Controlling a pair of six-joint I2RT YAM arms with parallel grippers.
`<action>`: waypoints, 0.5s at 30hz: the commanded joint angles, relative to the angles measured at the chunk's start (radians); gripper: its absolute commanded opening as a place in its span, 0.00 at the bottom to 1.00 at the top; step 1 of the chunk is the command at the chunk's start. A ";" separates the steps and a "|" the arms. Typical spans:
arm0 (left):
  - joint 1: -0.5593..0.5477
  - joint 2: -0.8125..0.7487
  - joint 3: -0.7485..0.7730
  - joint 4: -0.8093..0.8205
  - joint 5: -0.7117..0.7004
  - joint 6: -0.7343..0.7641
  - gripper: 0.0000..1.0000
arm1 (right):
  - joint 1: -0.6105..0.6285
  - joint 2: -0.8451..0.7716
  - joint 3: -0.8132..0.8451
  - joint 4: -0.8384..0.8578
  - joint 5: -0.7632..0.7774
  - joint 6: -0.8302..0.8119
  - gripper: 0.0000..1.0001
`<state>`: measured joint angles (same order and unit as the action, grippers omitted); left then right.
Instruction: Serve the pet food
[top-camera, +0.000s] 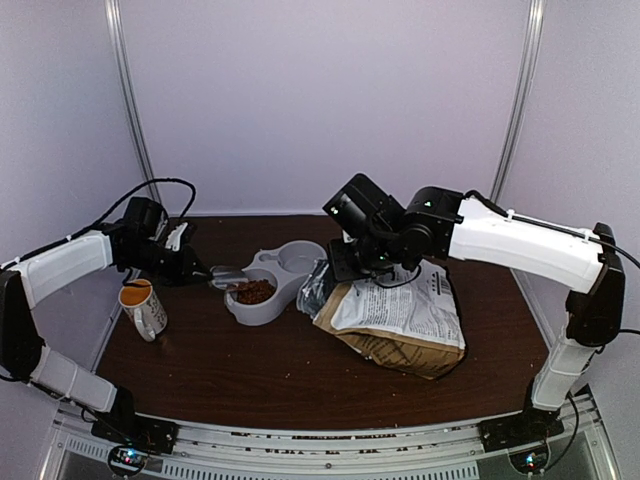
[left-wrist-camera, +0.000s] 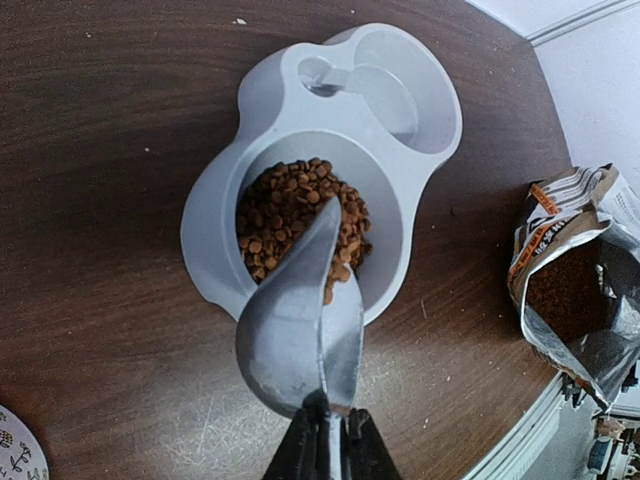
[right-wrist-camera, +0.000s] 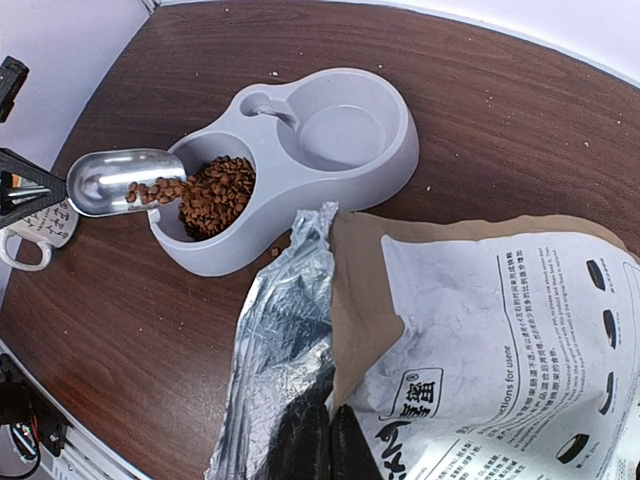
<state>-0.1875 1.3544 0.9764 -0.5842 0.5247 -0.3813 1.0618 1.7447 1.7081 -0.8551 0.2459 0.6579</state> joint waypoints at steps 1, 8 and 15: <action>-0.033 0.009 0.055 -0.017 -0.051 0.037 0.00 | 0.004 -0.057 -0.008 0.059 0.046 -0.005 0.00; -0.063 0.011 0.091 -0.076 -0.140 0.070 0.00 | 0.004 -0.068 -0.019 0.065 0.049 -0.006 0.00; -0.092 -0.027 0.115 -0.086 -0.172 0.106 0.00 | 0.005 -0.074 -0.024 0.068 0.052 -0.009 0.00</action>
<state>-0.2619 1.3594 1.0451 -0.6674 0.3923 -0.3187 1.0630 1.7370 1.6833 -0.8280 0.2512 0.6575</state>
